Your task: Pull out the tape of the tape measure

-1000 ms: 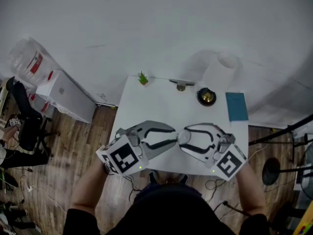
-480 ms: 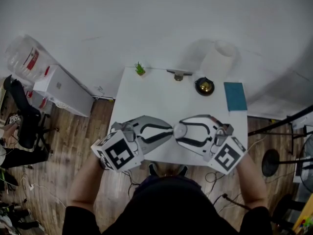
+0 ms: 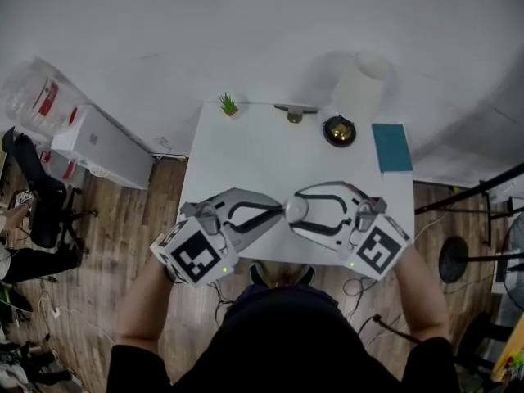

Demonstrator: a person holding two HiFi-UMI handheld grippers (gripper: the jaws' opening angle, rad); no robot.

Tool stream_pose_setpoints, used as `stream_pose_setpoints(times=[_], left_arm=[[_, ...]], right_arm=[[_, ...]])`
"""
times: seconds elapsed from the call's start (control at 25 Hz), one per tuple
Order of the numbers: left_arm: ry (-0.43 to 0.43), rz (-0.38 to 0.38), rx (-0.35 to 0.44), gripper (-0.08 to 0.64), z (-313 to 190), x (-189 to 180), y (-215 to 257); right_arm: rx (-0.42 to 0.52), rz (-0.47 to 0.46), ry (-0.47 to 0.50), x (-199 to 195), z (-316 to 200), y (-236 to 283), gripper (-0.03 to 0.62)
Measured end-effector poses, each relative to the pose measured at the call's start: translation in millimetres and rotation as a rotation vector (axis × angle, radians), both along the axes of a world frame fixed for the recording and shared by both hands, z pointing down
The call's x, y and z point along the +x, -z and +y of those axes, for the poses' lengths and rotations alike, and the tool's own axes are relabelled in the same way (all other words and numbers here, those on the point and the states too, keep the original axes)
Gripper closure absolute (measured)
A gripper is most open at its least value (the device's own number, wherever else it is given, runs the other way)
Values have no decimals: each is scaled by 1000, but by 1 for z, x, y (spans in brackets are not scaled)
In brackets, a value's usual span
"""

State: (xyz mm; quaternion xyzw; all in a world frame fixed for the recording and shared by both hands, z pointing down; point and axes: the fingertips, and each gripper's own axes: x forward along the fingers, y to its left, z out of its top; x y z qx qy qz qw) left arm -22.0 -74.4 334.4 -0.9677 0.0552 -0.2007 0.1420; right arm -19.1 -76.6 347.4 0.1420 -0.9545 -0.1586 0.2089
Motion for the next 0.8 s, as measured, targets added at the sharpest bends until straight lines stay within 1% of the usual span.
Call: stream_pose_setpoints(times=[0.08,0.2,0.32,0.4,0.48,0.52,0.56,0.6,0.68,0.72,0.76,0.8], left_arm=[[5,-30,23,551,0,0,-5],[0,-82,44,551,0,-2,-15],[-20,-127,28,551,2,-4,-25],[-34,-151,-11,551,2,-8,-32],[-39,-156,-60,551,0,-13,-38],[-40,-149,-89,551,-2,-15,-39],[-44,-135,-124,551,-4,-16,-40],[-55,-113,-173,551,-4,-17,-40],[-91,-61,-310,551,-4,-18,-41],[-104,-44,-379,551,-5,-19,-45],[-110,-36,-436,551,-7,-21,-50],[-109,-34,-480,551,-9,-22,-55]], right_arm=[[-16,49,-17,3,-1,-9,371],[-30,79,-8,3,0,-20,371],[-66,108,0,5,1,-31,371],[-94,125,14,6,2,-38,372],[-131,138,28,9,2,-48,371],[-156,131,38,10,2,-51,371],[-186,101,55,9,2,-52,371],[-226,49,77,7,2,-50,371],[-361,-50,111,4,3,-47,371],[-432,-69,120,6,3,-49,371],[-487,-65,131,8,3,-54,371],[-520,-45,147,12,3,-62,371]])
